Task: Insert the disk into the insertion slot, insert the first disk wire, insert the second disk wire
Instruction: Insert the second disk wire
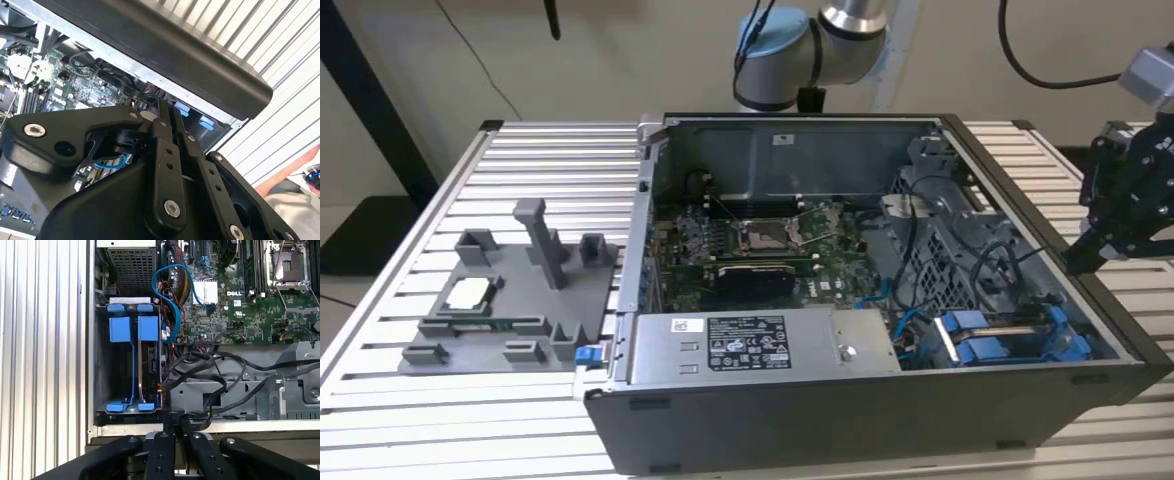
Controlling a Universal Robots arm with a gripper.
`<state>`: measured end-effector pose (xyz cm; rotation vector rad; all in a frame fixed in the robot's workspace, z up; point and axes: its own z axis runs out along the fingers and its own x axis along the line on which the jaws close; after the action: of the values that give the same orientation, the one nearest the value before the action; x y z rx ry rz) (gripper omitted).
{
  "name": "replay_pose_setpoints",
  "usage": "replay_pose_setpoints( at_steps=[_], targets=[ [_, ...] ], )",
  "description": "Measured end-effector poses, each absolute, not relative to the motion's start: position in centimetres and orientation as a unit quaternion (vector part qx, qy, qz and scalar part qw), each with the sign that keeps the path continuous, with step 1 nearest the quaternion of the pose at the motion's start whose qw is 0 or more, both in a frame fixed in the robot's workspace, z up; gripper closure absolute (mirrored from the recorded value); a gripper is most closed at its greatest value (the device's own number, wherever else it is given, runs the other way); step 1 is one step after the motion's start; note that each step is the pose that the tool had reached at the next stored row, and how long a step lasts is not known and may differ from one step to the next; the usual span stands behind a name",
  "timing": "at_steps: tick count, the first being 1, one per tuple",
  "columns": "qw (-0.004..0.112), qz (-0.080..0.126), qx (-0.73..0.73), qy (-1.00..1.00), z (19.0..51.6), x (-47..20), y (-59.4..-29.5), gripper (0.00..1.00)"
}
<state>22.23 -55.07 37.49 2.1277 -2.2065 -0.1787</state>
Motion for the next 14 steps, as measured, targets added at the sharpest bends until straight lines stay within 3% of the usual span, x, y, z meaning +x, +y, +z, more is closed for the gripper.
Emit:
replay_pose_setpoints(
  at_steps=[14],
  targets=[
    [0.035, -0.058, 0.693, -0.718, 38.32, 21.81, -55.07, 0.84]
  ],
)
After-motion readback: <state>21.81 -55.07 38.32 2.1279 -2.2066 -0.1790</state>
